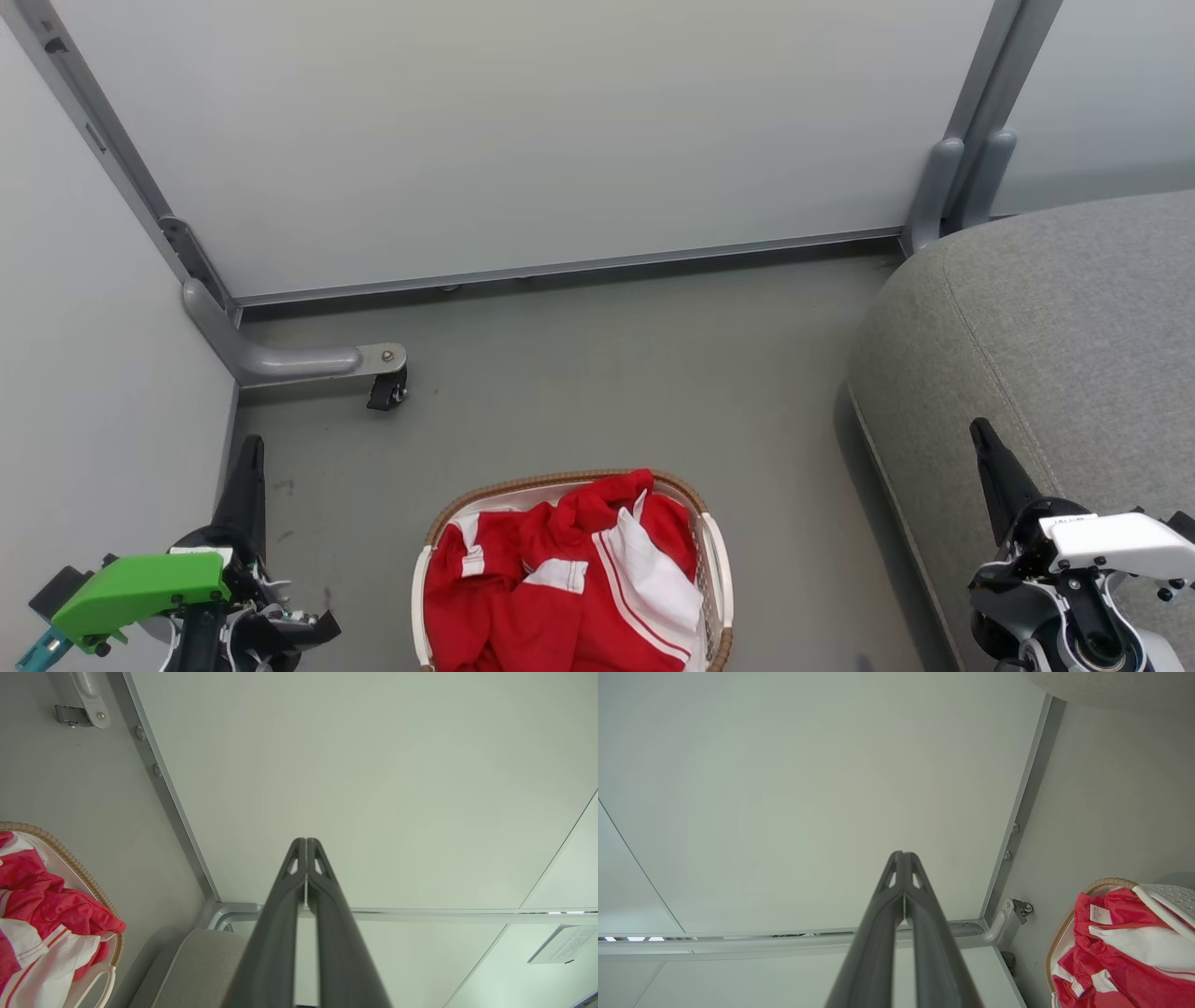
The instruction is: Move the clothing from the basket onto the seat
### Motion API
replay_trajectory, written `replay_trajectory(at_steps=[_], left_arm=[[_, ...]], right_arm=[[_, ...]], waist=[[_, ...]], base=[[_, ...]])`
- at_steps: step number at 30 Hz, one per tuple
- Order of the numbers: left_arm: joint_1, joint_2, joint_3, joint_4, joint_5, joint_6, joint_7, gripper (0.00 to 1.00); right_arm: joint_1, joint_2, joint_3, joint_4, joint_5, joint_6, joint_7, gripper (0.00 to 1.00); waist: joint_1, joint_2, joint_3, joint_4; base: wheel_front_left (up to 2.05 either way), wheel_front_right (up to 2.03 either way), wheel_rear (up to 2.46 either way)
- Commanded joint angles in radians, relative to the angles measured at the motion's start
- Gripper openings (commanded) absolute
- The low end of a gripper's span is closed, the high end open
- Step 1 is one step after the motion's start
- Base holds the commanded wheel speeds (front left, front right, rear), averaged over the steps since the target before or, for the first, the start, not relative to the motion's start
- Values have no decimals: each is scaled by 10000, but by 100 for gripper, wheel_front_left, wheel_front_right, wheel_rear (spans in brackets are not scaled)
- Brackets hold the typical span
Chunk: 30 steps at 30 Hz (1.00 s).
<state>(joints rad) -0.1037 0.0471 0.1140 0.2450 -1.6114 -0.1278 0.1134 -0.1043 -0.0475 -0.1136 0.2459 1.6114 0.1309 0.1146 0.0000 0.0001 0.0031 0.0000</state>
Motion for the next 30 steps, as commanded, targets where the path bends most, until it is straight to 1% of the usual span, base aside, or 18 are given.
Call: replay_trajectory(at_steps=[1, 3, 4, 9, 19, 25, 30], left_arm=[[-105, 63, 18, -17, -32, -64, 40, 0], [-105, 63, 18, -17, -32, -64, 40, 0], [0, 0, -2, 0, 1, 0, -1, 100], [266, -68, -73, 380, 8, 19, -25, 100], [417, -53, -742, 281, 242, 11, -526, 100], [474, -44, -999, 166, 674, 6, -801, 100], [470, -36, -1154, -19, 1386, 2, -1020, 100]], right_arm=[[-82, -57, -14, -35, 32, -4, 20, 0], [-82, -57, -14, -35, 32, -4, 20, 0], [1, 0, 2, 0, -2, 0, -5, 100], [288, 126, 48, 360, -13, -4, -26, 100], [457, 100, 249, 417, -507, -4, -528, 100], [526, 85, 155, 371, -1293, -3, -804, 100], [578, 74, 90, 202, -2325, -3, -1025, 100]], waist=[[0, -1, 0, 0], [0, -1, 0, 0], [0, -1, 0, 0], [0, -1, 0, 0], [0, -1, -60, 0], [0, -1, -95, 6], [0, -1, -119, 17]], base=[[0, 0, 0], [0, 0, 0], [0, 0, 0], [0, 0, 0], [0, 0, 0], [0, 0, 0], [0, 0, 0]])
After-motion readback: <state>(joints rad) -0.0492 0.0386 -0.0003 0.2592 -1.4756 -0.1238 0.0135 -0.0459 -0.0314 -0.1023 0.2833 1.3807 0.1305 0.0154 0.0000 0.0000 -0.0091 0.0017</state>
